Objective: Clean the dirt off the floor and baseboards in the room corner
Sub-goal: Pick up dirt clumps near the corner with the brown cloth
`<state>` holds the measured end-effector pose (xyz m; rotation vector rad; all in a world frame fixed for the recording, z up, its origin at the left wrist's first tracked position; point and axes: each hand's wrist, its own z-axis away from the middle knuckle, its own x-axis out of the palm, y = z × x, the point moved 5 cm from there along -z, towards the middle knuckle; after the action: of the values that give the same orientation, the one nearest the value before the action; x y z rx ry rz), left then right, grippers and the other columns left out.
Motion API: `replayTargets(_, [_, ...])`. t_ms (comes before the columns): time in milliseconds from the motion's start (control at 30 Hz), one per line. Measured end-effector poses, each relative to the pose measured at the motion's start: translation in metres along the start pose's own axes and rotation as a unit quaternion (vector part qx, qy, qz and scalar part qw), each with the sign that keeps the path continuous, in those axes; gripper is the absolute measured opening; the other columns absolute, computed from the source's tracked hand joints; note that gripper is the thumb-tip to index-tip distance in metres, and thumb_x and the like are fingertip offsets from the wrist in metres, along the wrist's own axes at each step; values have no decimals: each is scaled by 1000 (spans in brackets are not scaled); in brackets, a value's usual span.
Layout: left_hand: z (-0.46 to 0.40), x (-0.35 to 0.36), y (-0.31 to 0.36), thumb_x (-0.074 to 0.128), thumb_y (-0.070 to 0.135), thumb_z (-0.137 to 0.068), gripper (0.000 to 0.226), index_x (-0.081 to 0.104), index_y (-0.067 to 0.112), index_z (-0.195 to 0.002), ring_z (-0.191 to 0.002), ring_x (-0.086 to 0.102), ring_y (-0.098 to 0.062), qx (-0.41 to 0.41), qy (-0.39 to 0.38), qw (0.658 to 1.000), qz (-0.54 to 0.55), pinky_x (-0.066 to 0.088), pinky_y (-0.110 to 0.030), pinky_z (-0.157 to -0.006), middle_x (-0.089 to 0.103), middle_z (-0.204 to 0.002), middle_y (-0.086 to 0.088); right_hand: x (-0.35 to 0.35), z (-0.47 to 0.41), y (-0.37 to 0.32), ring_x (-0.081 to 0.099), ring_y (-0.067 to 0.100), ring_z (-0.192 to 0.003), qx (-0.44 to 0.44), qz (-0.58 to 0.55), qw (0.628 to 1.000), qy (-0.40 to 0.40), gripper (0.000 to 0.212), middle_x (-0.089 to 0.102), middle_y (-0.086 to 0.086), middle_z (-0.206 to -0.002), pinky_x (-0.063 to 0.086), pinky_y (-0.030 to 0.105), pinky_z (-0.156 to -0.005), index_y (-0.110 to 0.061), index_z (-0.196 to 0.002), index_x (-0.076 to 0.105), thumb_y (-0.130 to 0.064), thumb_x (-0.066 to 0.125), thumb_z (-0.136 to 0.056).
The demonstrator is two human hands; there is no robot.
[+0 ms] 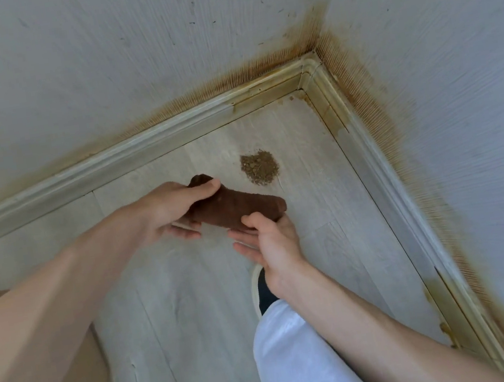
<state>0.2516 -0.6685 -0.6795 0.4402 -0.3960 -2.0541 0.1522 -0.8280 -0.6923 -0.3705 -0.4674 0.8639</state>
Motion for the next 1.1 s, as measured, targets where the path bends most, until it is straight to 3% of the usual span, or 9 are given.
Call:
replayTargets(133, [6, 18, -8, 81, 39, -83, 45, 72, 13, -118, -104, 74, -19, 44, -31, 997, 58, 61, -36, -89, 79, -106, -3, -14, 0, -10, 71, 18, -79, -74, 38, 996, 34, 30, 72, 8, -106, 56, 31, -74, -21, -118, 60, -7, 64, -92])
replayTargets(267, [16, 38, -6, 76, 24, -89, 35, 71, 14, -122, -106, 74, -20, 118, -57, 986, 107, 60, -34, -89, 78, -112, -4, -21, 0, -12, 69, 24, -112, -8, -93, 996, 5, 40, 71, 9, -122, 62, 45, -85, -22, -128, 59, -23, 73, -91])
replayTargets(333, [23, 51, -8, 73, 23, -93, 31, 69, 18, -124, -104, 75, -23, 130, -82, 983, 102, 61, -35, -87, 78, -112, -5, -22, 0, -12, 71, 28, -113, 5, -120, 993, -1, 48, 73, 10, -123, 61, 50, -87, -23, -134, 58, -26, 77, -89])
replayTargets(433, [29, 68, -17, 70, 27, -97, 29, 66, 23, -126, -100, 76, -29, 105, -131, 984, 56, 61, -38, -85, 78, -110, -7, -33, -4, -18, 73, 30, -107, -38, -96, 992, 66, 38, 74, 11, -117, 59, 58, -90, -23, -128, 60, -13, 73, -94])
replayTargets(500, [28, 67, -21, 68, 29, -99, 28, 63, 23, -126, -99, 76, -29, 88, -131, 987, 19, 62, -38, -84, 77, -111, -8, -46, -9, -35, 74, 26, -98, -99, -51, 988, 104, 28, 74, 9, -109, 59, 59, -88, -23, -115, 62, -7, 71, -94])
replayTargets(600, [20, 44, -24, 65, 24, -100, 25, 62, 20, -124, -95, 75, -27, 82, -43, 996, 15, 61, -36, -81, 75, -111, -8, -68, -22, -76, 72, 18, -95, -194, 74, 966, 153, 28, 72, 1, -107, 60, 51, -93, -29, -106, 61, -7, 73, -92])
replayTargets(733, [14, 14, -33, 62, 19, -101, 18, 66, 18, -119, -86, 71, -21, 72, 20, 997, 32, 58, -33, -79, 76, -109, -8, -76, -46, -127, 66, 20, -114, -250, 293, 906, 175, 45, 67, -4, -124, 55, 49, -102, -27, -133, 59, -16, 72, -91])
replayTargets(867, [12, -5, -44, 61, 18, -102, 17, 68, 22, -116, -83, 72, -19, 67, 35, 997, 32, 59, -34, -78, 77, -105, -5, -52, -73, -157, 60, 25, -126, -284, 462, 824, 165, 49, 63, 3, -135, 49, 42, -108, -19, -142, 54, -17, 68, -95])
replayTargets(1100, [12, -22, -51, 61, 19, -101, 16, 69, 27, -113, -83, 72, -18, 77, 43, 995, 44, 56, -31, -72, 77, -102, -2, -1, -96, -143, 63, 28, -116, -275, 569, 764, 130, 36, 66, 11, -127, 44, 26, -86, -12, -134, 59, -17, 61, -99])
